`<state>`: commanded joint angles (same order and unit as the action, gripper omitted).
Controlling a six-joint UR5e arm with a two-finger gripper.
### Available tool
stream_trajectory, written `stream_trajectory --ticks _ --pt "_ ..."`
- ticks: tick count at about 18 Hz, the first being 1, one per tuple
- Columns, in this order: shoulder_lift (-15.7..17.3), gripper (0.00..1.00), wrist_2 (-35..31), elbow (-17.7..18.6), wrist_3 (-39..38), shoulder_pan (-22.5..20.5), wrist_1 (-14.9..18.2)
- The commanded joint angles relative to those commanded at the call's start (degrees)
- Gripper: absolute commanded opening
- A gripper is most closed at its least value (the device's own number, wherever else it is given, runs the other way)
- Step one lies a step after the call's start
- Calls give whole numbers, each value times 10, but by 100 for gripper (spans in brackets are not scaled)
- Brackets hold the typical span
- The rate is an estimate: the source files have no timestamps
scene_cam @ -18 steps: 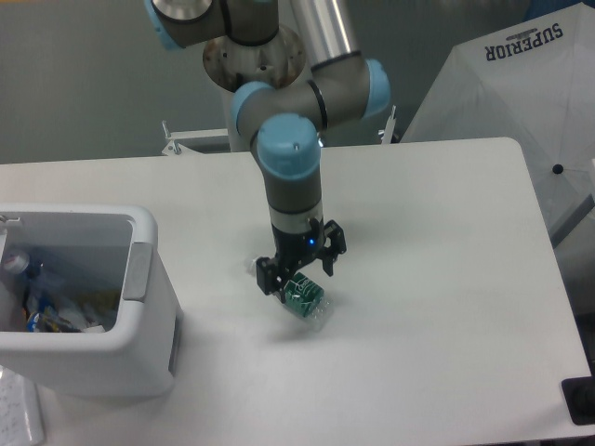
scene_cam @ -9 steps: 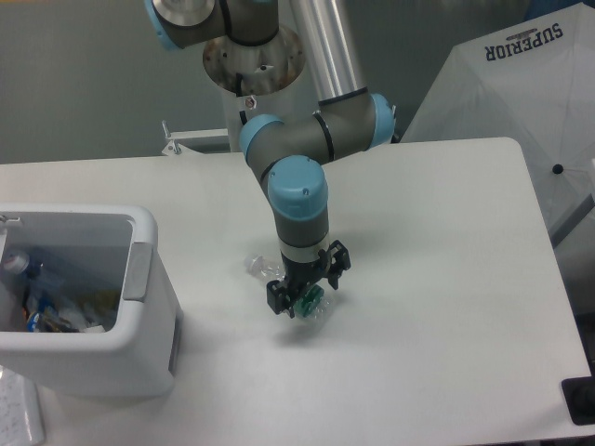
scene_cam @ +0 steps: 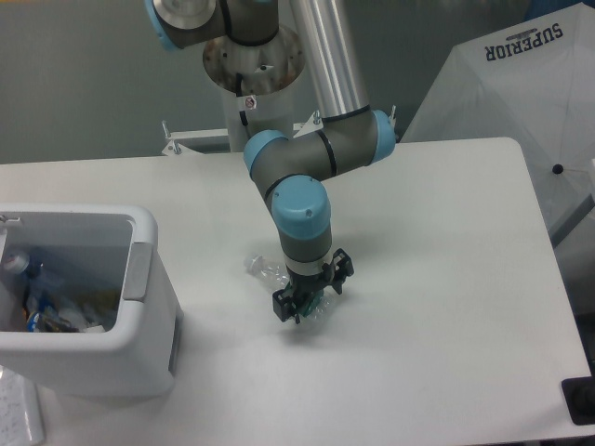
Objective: Place the trash in the trash can
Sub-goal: 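Close the gripper on the green-labelled bottle and lift it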
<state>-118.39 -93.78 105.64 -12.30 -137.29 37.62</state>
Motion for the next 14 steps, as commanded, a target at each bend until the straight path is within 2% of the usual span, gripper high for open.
stream_trajectory --ticks 2,6,14 --pt "-1 85 1 0 0 0 -1" --pt "0 78 3 4 -1 0 -1" --pt "4 72 5 0 2 1 -3"
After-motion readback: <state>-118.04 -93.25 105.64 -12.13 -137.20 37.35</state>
